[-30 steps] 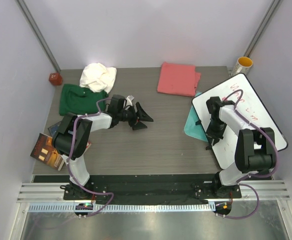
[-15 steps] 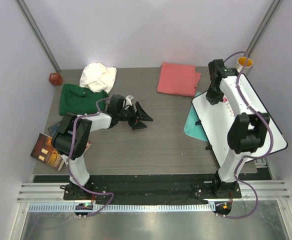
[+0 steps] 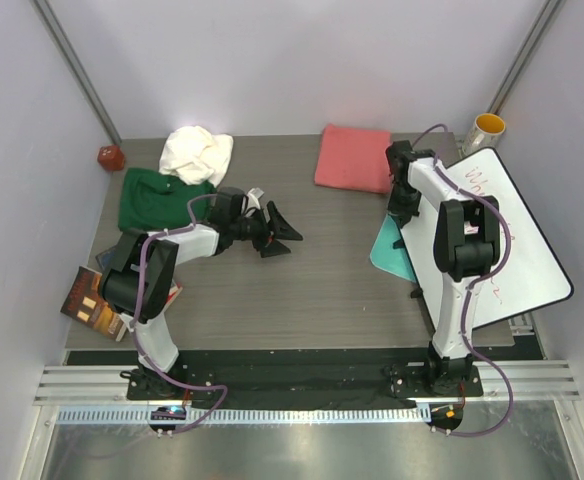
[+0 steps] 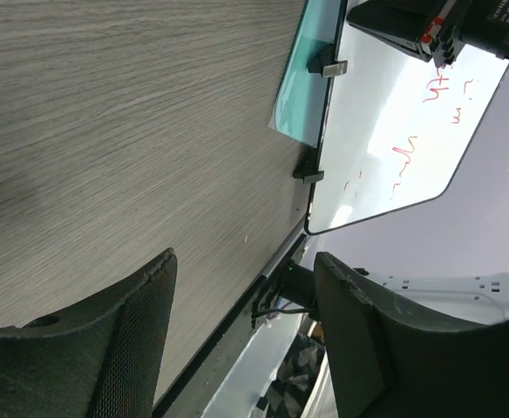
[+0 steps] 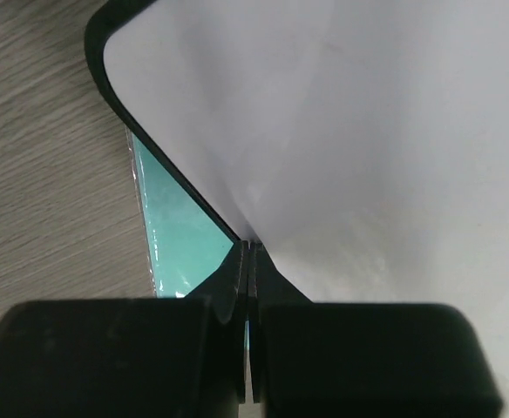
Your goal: Fold and stack the t-shirts
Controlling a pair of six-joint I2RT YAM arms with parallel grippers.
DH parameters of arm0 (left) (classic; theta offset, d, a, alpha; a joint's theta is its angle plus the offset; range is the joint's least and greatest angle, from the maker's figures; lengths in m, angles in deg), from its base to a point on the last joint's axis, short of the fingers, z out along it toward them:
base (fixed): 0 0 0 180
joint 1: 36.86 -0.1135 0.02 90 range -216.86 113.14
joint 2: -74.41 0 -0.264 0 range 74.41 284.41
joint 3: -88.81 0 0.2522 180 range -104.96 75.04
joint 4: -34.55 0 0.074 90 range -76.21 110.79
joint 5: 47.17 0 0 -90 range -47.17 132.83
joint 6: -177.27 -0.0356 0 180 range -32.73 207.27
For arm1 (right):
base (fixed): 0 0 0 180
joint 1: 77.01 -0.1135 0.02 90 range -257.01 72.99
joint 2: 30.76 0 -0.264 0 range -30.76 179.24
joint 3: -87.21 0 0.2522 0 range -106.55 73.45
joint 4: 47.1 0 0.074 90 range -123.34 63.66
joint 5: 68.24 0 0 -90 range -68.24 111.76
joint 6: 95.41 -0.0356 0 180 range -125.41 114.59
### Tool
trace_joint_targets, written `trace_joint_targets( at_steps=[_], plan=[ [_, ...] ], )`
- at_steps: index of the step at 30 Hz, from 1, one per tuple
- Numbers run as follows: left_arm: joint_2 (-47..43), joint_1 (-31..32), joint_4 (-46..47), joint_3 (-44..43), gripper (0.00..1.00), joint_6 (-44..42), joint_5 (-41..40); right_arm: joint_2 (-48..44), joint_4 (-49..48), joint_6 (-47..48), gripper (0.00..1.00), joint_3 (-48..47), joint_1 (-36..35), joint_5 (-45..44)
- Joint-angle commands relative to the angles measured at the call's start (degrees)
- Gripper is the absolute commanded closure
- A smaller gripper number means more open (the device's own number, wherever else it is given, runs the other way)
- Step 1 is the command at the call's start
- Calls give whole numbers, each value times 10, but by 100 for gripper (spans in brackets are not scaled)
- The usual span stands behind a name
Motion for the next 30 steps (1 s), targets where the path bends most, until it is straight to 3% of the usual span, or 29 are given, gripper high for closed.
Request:
trace_joint_targets(
  at_steps=[1,16,18,30],
  plan=[
    [-21,-4,-5,-1,35,-12,7,23,0,14,99,-6,6,-57],
    [-18,-10,-11,1,35,-16,11,45,-10,31,99,34,31,-78],
    [-21,-11,-15,2,35,-18,9,59,-7,50,99,17,61,-74],
    [-20,-11,-19,-1,35,-16,10,94,19,84,99,-72,93,-72]
  ],
)
